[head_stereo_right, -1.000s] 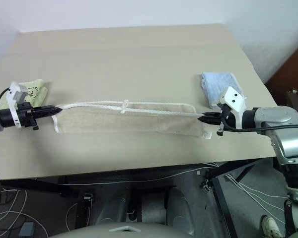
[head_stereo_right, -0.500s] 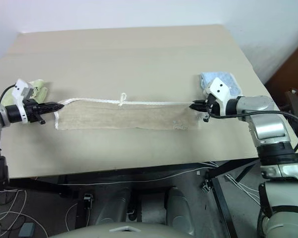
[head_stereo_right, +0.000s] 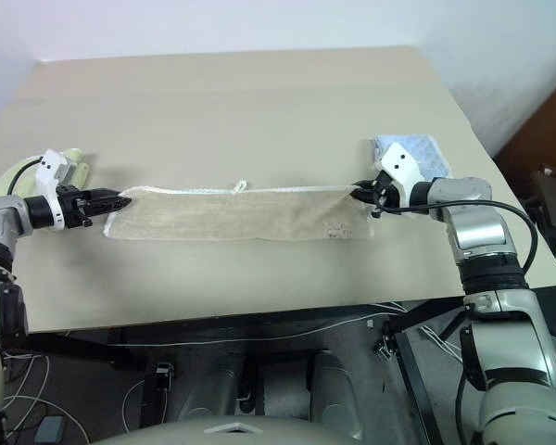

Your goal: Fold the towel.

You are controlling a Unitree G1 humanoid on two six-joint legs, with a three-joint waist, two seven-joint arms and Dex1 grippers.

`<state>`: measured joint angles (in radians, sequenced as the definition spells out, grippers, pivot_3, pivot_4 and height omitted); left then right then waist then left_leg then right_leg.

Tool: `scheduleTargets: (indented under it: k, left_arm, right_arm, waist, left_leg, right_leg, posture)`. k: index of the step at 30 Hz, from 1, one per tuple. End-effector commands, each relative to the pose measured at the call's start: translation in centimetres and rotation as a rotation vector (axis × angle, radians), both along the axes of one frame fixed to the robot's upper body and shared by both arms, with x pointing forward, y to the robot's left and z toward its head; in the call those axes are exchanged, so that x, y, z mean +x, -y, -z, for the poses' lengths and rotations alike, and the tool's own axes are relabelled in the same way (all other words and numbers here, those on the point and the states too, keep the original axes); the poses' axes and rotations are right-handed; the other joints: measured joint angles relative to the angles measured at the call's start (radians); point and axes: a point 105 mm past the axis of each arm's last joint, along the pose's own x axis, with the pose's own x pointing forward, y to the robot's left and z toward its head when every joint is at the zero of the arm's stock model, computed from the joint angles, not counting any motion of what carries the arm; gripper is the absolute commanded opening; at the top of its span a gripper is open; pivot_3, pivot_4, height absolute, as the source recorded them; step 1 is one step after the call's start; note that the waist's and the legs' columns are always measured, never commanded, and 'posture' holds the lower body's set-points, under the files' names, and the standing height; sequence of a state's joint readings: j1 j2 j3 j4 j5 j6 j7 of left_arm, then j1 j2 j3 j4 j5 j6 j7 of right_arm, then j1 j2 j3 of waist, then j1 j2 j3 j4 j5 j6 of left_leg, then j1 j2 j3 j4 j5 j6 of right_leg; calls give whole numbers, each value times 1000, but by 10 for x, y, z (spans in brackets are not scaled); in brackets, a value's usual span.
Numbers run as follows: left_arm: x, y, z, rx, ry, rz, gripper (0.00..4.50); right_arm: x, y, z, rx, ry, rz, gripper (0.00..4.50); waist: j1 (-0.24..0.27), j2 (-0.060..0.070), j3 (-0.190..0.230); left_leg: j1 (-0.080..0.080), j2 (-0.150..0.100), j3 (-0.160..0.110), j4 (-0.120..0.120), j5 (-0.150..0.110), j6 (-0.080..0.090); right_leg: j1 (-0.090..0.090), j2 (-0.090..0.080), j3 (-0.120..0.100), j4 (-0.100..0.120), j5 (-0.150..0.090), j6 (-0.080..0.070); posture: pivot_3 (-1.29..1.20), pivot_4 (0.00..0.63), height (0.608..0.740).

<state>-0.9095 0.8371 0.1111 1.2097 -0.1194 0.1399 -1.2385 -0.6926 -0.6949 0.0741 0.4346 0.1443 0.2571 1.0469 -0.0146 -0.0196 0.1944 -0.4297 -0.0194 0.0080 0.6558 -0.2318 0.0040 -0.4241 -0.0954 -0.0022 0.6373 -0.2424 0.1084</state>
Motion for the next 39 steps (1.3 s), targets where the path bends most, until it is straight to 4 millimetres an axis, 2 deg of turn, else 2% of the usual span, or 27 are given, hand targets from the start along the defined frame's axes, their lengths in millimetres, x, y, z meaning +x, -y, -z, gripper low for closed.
scheduleTargets:
  k: [1, 4, 8, 10, 14, 18, 22, 25, 28, 31, 35, 39]
  left_arm:
    - [0, -6, -14, -18, 52, -16, 3511]
    - [0, -12, -24, -45, 94, -46, 4500]
    - [-1, -17, -33, -33, 153, -52, 4500]
    - [2, -18, -42, -19, 221, -63, 4500]
    - [0, 3, -65, -71, 368, 46, 4500]
    - [-4, 32, -75, -133, 459, 81, 4500]
    - [-23, 79, -65, -200, 434, 185, 4500]
    - [-33, 108, -53, -220, 404, 233, 4500]
    - [-39, 125, -48, -251, 375, 260, 4500]
    - [-49, 150, -40, -265, 323, 337, 4500]
    - [-52, 164, -27, -215, 258, 359, 4500]
    - [-60, 180, -23, -202, 223, 413, 4500]
  right_arm:
    - [0, -7, -21, 34, 57, -32, 2085]
    - [0, -8, -28, 74, 73, -23, 3132]
    - [-1, 2, -44, 179, 74, 40, 4437]
    - [-8, 11, -50, 268, 31, 77, 4437]
    - [-28, 31, -37, 417, -223, 198, 4437]
    - [-50, 37, -29, 538, -393, 260, 4437]
    - [-63, 42, -24, 682, -536, 337, 4437]
    - [-77, 43, -15, 755, -656, 375, 4437]
    - [-82, 43, -5, 797, -713, 415, 4437]
    - [-86, 33, 7, 857, -756, 412, 4437]
    - [-84, 24, 18, 897, -781, 445, 4437]
    - [-80, 20, 31, 952, -815, 507, 4437]
  waist:
    - [-1, 0, 0]
    - [-1, 0, 0]
    - [0, 0, 0]
    - [1, 0, 0]
    - [11, 0, 0]
    - [6, 0, 0]
    - [-6, 0, 0]
    - [-3, 0, 0]
    - [2, 0, 0]
    - [2, 0, 0]
    - [1, 1, 0]
    - [1, 1, 0]
  left_leg:
    - [0, 0, 0, 0, 0, 0]
    - [0, 0, 0, 1, 0, 0]
    - [0, 1, -1, 3, 0, 0]
    - [0, 1, -1, 4, 0, 0]
    - [0, 1, -2, 6, 0, 0]
    - [0, 1, -3, 7, 0, 0]
    - [0, 1, -3, 7, -1, -1]
    - [1, 2, -3, 6, -1, -1]
    - [1, 2, -3, 5, -1, -1]
    - [1, 1, -3, 6, -1, -1]
    - [0, 1, -3, 6, -1, -1]
    - [0, 1, -3, 6, 0, 0]
  right_leg:
    - [0, 0, 0, 0, 0, 0]
    - [0, 0, 0, 1, 0, 0]
    - [0, 0, 0, 3, 0, 0]
    - [0, 0, 0, 4, 0, 0]
    - [0, -2, 0, 7, 0, 0]
    - [1, -7, 1, 7, 0, -1]
    - [0, -7, 4, 8, 0, -1]
    - [-1, -7, 4, 7, 0, -1]
    - [0, -7, 4, 7, 0, -2]
    - [0, -7, 5, 6, -1, -3]
    - [0, -7, 4, 5, -1, -4]
    - [1, -6, 4, 6, -1, -4]
  posture:
    - [0, 150, 740]
    - [0, 150, 740]
    - [0, 150, 740]
    - [0, 150, 740]
    - [0, 150, 740]
    - [0, 150, 740]
    - [0, 150, 740]
    - [0, 150, 740]
    - [0, 150, 740]
    - [0, 150, 740]
    - [0, 150, 740]
    - [0, 150, 740]
